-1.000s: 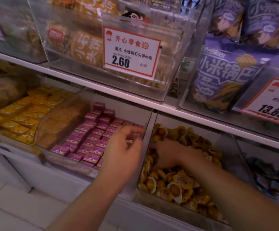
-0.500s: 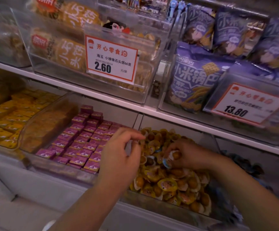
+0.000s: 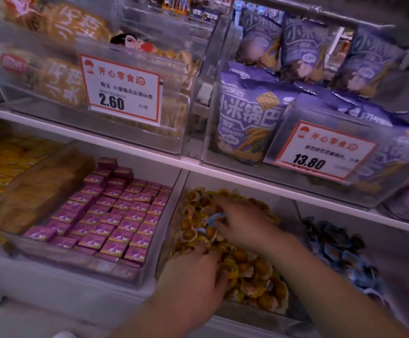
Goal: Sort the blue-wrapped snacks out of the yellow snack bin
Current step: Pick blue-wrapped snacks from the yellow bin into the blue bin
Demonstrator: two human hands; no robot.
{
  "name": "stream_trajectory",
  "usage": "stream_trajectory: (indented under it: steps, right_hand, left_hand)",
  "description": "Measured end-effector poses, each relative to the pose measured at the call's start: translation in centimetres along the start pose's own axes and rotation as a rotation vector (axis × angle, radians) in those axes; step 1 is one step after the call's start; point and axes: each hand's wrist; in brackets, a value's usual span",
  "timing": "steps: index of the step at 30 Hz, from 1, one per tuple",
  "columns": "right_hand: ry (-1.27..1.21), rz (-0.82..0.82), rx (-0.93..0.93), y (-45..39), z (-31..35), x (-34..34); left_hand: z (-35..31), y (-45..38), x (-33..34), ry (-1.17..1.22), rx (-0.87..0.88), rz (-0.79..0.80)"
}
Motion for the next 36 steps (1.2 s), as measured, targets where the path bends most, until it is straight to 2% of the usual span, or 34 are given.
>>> stream_trajectory:
  steps: [4, 6, 9, 11, 12, 15, 18, 20, 21, 23, 25, 27, 30, 32, 33, 34, 35, 36]
  right_hand:
    - [0.092, 0.234, -0.037, -2.3, 1.4, 2.9]
    - [0.105, 0.282, -0.065, -2.7, 1.5, 3.6]
    - [0.070, 0.273, -0.107, -2.8, 1.3, 4.1]
    - [0.056, 0.205, -0.105, -2.4, 1.2, 4.3]
    - [0.051, 0.167, -0.099, -2.1, 1.2, 4.4]
    - [0.001, 0.042, -0.026, -1.4, 1.2, 3.9]
    - [-0.175, -0.155, 0.213, -0.1, 0.8, 1.5]
    - [-0.412, -0.339, 0.352, 1.9, 0.6, -0.4]
    - [-0.537, -0.387, 0.357, 3.2, 0.9, -1.2]
    - [-0.699, -0.328, 0.255, 5.0, 2.5, -2.0]
    - [-0.704, -0.216, 0.185, 5.7, 4.2, -1.4]
    - [-0.637, -0.180, 0.190, 5.9, 4.8, -0.3]
    - [-0.536, -0.023, 0.189, 6.5, 4.7, 0.9]
    - [-0.621, 0.092, 0.206, 6.4, 4.3, 0.8]
    - [-0.786, 0.062, 0.249, 5.9, 4.1, 0.3]
    - [-0.944, -0.039, 0.306, 5.0, 3.4, -0.2]
    - [-0.998, -0.163, 0.380, 3.8, 2.4, -0.4]
    - [-0.920, -0.236, 0.424, 2.5, 1.3, -0.5]
  left_hand:
    - [0.4, -0.4, -0.6, 0.007, -0.093, 0.024]
    - [0.2, -0.8, -0.7, 0.048, -0.143, 0.034]
    - [0.6, -1.3, -1.0, 0.359, -0.258, -0.043]
    - [1.0, -1.5, -1.2, 0.635, -0.312, -0.099]
    - [1.2, -1.4, -1.2, 0.700, -0.318, -0.120]
    - [1.1, -1.0, -1.0, 0.710, -0.284, -0.184]
    - [1.0, -1.1, -0.5, 0.735, -0.258, -0.268]
    - [0.6, -1.5, -0.7, 0.896, -0.330, -0.289]
    - [0.4, -1.7, -0.9, 1.033, -0.401, -0.278]
    - [-0.3, -2.2, -1.4, 1.400, -0.560, -0.169]
    - [-1.0, -2.4, -1.6, 1.766, -0.682, 0.014]
    - [-0.9, -2.6, -1.8, 1.955, -0.774, 0.099]
    - [-0.3, -2.6, -2.2, 2.079, -0.801, 0.125]
    - [-0.2, -2.6, -2.5, 2.074, -0.800, 0.101]
    - [-0.2, -2.6, -2.6, 2.057, -0.801, 0.091]
    - [-0.2, -2.5, -2.6, 2.046, -0.811, 0.092]
    - [-0.2, -2.5, -2.6, 2.043, -0.835, 0.096]
    - [-0.2, -2.5, -2.7, 2.046, -0.863, 0.097]
Point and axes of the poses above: each hand's wrist, its own y-axis away from the middle knuckle, its own x-axis out of the palm, z = x × y, and after that the axes turned 3 degrees about -z, right-handed
